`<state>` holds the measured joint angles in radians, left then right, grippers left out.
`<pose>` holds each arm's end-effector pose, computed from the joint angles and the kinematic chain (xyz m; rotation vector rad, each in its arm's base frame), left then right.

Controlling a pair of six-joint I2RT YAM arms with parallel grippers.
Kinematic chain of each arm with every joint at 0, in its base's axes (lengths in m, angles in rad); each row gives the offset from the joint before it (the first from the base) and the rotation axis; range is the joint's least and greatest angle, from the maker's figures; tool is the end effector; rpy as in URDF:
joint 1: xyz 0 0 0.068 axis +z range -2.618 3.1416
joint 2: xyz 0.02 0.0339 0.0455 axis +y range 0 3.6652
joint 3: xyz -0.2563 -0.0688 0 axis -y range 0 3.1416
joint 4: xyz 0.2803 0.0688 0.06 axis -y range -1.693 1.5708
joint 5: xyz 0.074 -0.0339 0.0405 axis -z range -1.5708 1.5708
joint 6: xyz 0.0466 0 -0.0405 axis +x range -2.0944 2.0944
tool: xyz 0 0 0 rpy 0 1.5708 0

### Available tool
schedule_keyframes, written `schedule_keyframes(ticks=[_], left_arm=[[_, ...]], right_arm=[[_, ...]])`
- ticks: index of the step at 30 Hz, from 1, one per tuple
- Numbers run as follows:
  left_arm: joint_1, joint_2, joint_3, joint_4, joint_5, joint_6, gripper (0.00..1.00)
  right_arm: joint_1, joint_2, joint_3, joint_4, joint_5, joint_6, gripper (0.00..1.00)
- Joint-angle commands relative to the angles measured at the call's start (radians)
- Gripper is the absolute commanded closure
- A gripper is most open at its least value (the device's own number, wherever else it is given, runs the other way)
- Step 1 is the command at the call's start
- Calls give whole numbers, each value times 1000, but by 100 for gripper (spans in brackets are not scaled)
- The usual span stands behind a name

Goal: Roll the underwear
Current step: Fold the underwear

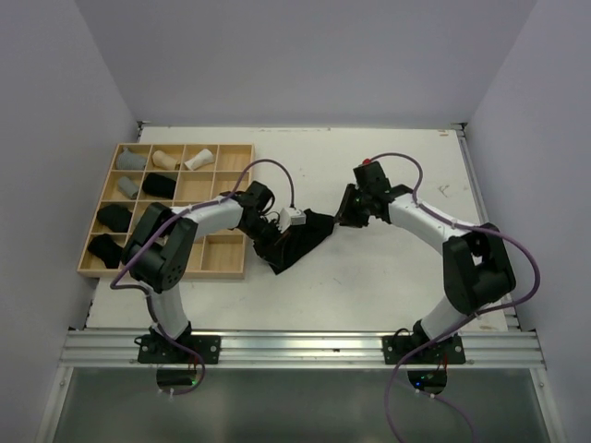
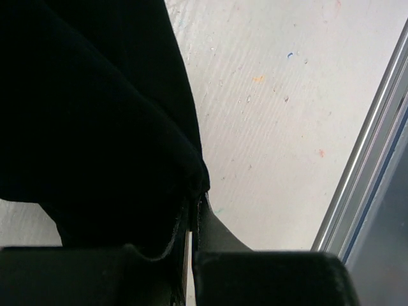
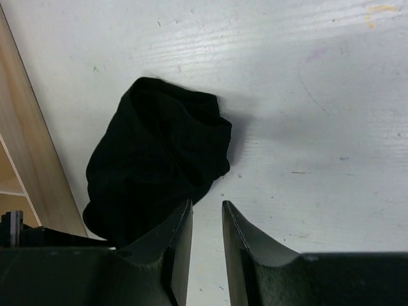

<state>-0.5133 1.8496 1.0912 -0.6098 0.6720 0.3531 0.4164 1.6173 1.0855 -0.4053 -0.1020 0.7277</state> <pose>0.2972 -0.2008 0.1025 1.2782 2.5245 -1.0074 0.3412 0.1561 0.1821 0.3605 2.5788 0.5739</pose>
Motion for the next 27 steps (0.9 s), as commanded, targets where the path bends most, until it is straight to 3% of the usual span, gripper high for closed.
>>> schedule_keyframes(ticks=[1,15,27], left_arm=[[-5,89,-82,-82,-293,185,98],[-8,120,-50,-80,-290,176,97],[-10,132,-42,-71,-284,165,97]], right_arm=[[30,33,43,22,-74,-31,71],[79,177,97,76,-47,-70,75],[79,246,159,23,-38,-106,61]])
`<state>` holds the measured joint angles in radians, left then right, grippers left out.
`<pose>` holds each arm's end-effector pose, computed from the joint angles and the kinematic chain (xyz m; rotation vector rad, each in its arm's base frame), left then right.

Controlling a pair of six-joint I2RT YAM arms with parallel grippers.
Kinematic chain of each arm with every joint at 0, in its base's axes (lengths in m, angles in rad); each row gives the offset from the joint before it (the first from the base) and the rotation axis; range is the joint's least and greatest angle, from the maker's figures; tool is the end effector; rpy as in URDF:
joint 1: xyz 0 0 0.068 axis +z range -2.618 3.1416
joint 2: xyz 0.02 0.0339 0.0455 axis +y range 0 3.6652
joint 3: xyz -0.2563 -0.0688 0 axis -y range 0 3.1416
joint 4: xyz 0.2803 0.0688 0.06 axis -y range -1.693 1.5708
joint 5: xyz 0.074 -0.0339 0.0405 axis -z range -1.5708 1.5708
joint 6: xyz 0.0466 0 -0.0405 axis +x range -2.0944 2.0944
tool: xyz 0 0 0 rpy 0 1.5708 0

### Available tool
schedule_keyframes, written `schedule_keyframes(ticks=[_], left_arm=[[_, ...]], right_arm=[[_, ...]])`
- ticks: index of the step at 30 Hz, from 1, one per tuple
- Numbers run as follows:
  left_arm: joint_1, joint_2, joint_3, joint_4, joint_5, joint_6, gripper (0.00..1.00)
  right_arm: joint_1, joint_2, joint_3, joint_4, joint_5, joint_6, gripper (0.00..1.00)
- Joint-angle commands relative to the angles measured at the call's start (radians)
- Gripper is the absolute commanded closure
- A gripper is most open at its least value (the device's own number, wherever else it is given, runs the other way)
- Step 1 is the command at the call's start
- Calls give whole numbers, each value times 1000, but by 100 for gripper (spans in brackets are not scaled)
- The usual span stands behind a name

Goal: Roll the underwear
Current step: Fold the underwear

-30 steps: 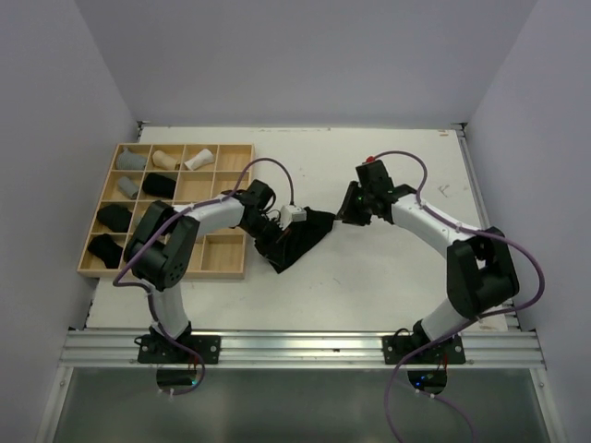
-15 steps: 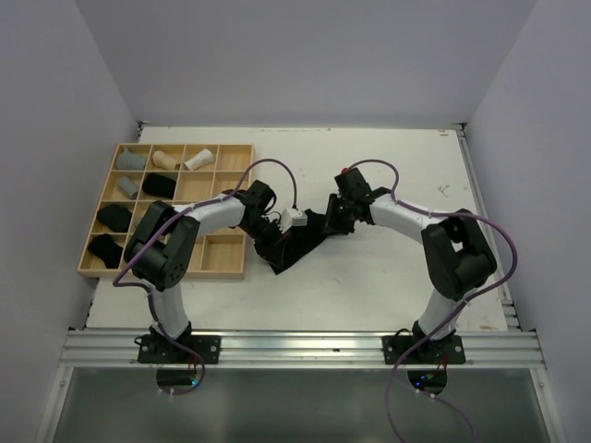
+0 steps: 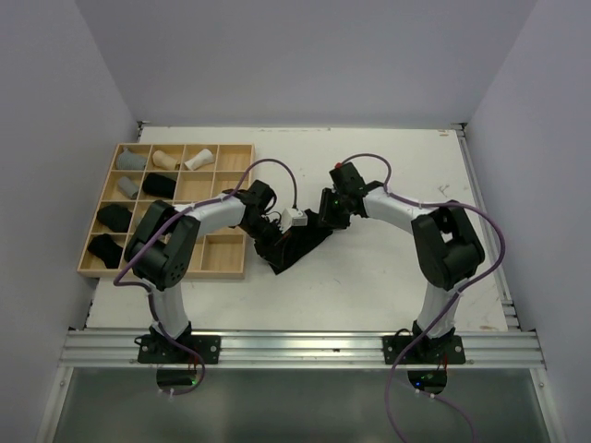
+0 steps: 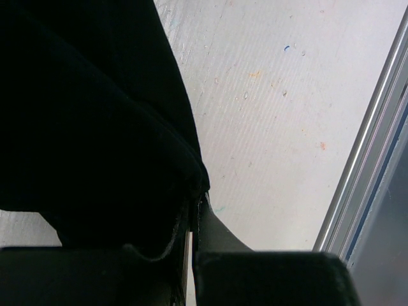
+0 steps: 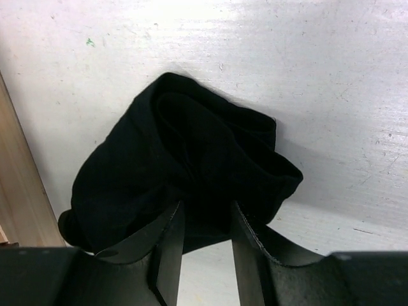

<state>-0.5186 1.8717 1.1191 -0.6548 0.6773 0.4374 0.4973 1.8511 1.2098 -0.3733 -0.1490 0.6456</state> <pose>0.2978 -0.2036 0.1016 1.3789 2.4837 -1.0088 0.3613 0.2040 0.1382 0.1423 2.6896 0.5848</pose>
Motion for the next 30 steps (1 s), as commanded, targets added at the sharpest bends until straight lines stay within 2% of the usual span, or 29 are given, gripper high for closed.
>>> schedule_keyframes(ticks=[1,14,20,30], left_arm=[[-4,112,-71,-28,-289,80,97],[-3,115,-64,-29,-289,77,97],[-4,116,-64,-29,-288,75,97],[-3,113,-70,-28,-286,70,97]], right_arm=[[-3,17,37,-15,6,-27,62],[0,-43,-6,-36,6,-40,76],[-3,-32,19,-41,22,-53,100],[-68,-64,71,-81,58,-80,100]])
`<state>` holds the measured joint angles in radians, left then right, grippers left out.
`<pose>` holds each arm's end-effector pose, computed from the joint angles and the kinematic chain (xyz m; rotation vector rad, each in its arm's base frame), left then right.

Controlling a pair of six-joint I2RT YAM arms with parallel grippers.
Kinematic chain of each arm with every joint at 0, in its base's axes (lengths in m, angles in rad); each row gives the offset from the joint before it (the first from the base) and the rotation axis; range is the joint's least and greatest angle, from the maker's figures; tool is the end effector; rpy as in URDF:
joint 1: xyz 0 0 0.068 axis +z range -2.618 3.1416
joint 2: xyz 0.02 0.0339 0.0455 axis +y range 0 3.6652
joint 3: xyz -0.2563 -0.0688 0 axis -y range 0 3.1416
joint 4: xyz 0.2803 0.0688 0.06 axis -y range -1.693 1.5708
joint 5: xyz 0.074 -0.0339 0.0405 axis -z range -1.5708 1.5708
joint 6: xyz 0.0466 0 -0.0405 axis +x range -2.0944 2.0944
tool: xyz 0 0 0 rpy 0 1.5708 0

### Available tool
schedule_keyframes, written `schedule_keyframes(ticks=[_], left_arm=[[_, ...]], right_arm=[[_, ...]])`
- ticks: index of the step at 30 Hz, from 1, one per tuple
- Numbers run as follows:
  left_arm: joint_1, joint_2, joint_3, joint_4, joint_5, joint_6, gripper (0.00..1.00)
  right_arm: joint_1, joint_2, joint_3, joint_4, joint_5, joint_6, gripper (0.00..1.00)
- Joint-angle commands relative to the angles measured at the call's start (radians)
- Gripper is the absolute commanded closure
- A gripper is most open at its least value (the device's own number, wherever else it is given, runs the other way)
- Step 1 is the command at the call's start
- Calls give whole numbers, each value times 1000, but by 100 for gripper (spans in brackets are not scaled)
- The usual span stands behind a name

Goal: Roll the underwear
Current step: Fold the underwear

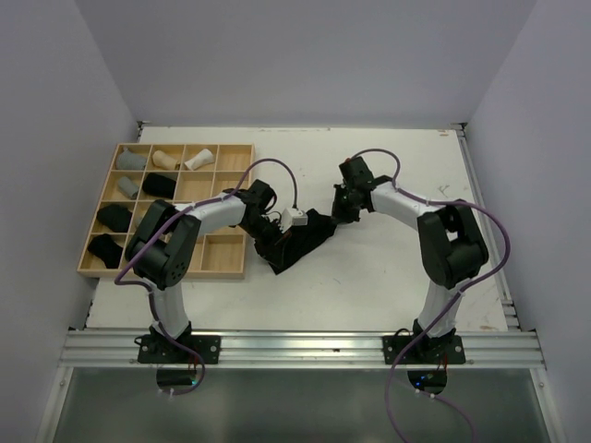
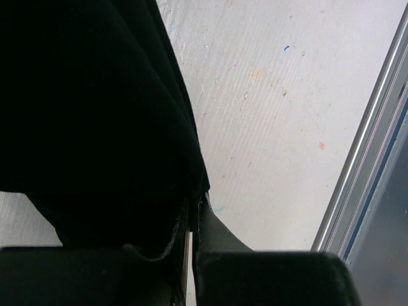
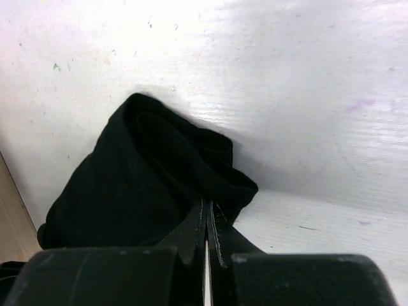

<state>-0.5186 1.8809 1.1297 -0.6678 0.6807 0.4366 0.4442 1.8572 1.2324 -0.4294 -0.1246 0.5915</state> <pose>0.2987 -0.2043 0.1012 1.3777 2.4949 -1.0169 0.3715 0.1832 0.1395 0.1548 2.7054 0.5012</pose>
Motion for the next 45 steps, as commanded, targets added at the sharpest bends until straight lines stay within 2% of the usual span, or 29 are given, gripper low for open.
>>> schedule_keyframes(ticks=[1,14,16,17,20,31,35,45], left_arm=[[-3,106,-79,-16,-290,70,97],[-4,112,-71,-26,-291,70,97],[-4,110,-73,-24,-290,70,97],[-3,110,-74,-24,-290,70,97],[-4,112,-76,-23,-285,67,97],[-3,107,-82,-18,-282,62,96],[-3,106,-84,-16,-282,59,96],[-4,104,-87,-15,-279,54,96]], right_arm=[[-16,-73,52,-28,34,-27,100],[-16,-22,50,-126,23,-67,100],[-16,-47,47,-132,29,-67,91],[-16,-62,49,-132,42,-67,78],[-18,-96,76,-137,74,-58,64],[-16,-61,151,-131,-27,70,68],[-15,-30,145,-161,-20,94,62],[-4,14,118,-160,-75,149,62]])
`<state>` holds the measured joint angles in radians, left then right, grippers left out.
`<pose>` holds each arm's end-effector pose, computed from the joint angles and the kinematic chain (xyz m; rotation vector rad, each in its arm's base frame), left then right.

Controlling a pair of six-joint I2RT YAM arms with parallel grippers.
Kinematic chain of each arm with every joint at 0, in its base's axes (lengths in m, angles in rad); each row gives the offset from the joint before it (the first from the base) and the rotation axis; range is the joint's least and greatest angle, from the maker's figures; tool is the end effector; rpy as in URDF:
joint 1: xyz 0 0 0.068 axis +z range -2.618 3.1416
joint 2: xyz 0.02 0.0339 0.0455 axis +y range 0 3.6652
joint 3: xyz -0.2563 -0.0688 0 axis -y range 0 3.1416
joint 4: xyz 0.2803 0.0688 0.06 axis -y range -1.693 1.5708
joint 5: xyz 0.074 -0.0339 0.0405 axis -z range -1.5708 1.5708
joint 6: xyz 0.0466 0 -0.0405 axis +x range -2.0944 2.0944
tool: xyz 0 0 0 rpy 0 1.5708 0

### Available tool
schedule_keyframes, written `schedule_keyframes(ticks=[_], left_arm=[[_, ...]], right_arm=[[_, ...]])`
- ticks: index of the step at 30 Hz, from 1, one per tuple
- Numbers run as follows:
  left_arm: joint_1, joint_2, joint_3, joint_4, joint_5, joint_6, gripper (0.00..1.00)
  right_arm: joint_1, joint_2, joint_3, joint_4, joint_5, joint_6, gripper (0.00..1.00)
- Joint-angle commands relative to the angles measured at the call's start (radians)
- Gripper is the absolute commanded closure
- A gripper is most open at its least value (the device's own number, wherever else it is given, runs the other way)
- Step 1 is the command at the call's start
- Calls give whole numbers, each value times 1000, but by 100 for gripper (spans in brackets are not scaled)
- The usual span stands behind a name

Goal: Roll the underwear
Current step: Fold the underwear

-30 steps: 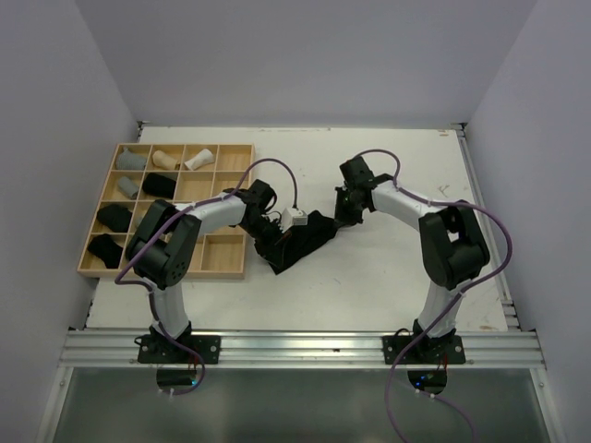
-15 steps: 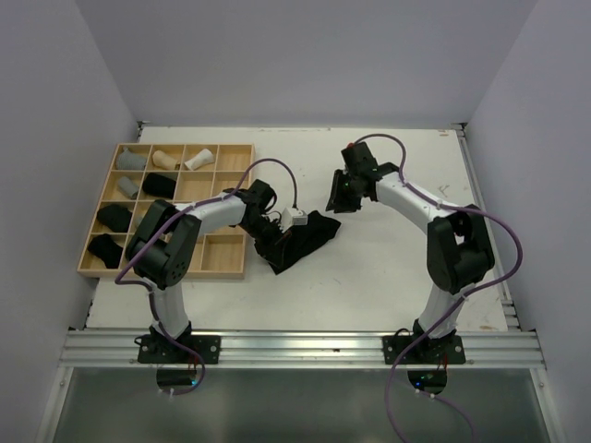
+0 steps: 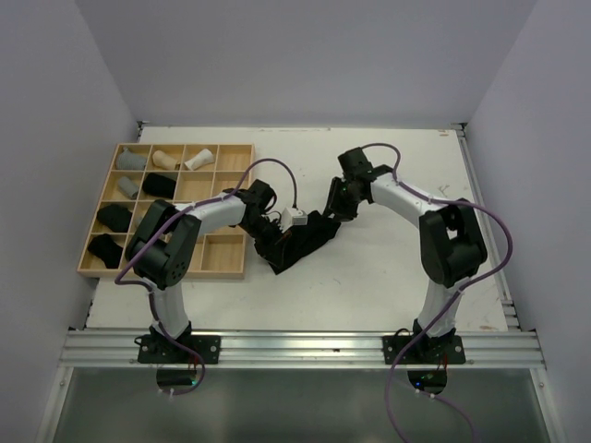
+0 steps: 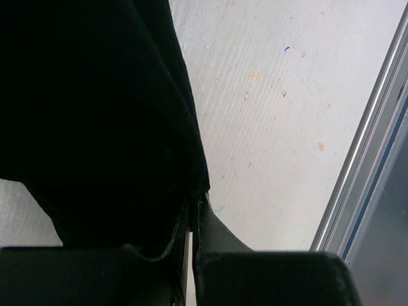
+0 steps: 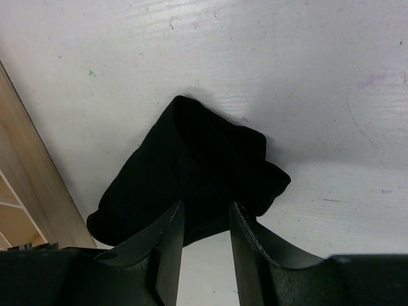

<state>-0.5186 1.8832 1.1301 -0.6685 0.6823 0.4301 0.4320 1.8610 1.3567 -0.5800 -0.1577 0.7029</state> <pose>0.2987 -0.2043 0.1005 1.3702 2.5030 -1.0212 0.3818 0.1841 0.1701 0.3193 2.7442 0.5525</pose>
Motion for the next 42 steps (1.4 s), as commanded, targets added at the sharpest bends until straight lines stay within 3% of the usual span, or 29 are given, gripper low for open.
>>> schedule_keyframes(ticks=[1,12,16,21,31,42], left_arm=[[-4,103,-87,-14,-280,64,96],[-4,106,-85,-14,-277,59,96],[-3,108,-84,-14,-276,59,96],[-3,106,-85,-13,-276,59,96],[-4,106,-90,-11,-270,56,96],[-4,105,-93,-9,-268,55,96]], right_arm=[[10,12,-7,-9,-46,40,62],[17,38,-16,-24,-52,47,59],[17,50,-13,-26,-59,52,65],[17,66,-13,-34,-80,63,65],[16,15,-15,-26,-46,87,99],[-7,-85,-21,11,20,75,100]])
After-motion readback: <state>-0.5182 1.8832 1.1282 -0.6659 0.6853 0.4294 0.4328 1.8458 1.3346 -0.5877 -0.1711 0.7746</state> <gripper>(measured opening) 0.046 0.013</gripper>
